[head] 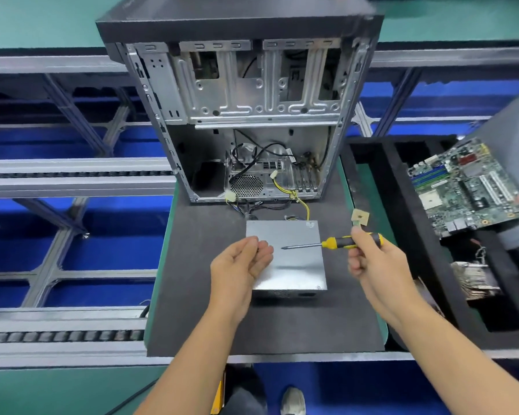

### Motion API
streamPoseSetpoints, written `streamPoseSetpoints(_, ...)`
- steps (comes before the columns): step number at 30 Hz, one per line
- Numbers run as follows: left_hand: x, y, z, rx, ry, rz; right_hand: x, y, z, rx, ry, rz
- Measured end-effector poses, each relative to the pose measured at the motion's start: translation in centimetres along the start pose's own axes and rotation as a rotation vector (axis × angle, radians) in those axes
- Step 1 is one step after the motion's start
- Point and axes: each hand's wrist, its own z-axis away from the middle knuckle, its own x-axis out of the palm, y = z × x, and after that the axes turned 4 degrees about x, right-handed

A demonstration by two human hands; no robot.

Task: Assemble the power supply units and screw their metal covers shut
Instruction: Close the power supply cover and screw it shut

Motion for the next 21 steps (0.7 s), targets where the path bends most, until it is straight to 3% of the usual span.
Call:
streamPoseSetpoints(7, 1.4, -0.1, -0.7, -0.178, -0.001, 0.150, -0.2, 0.2, -0.3, -0.003, 0.021, -0.070)
streamPoseSetpoints(21, 2.4, -0.4, -1.3, -0.230, 0.024, 0.148, 0.2, 0.7, -0.7, 0.002, -0.026, 0.029)
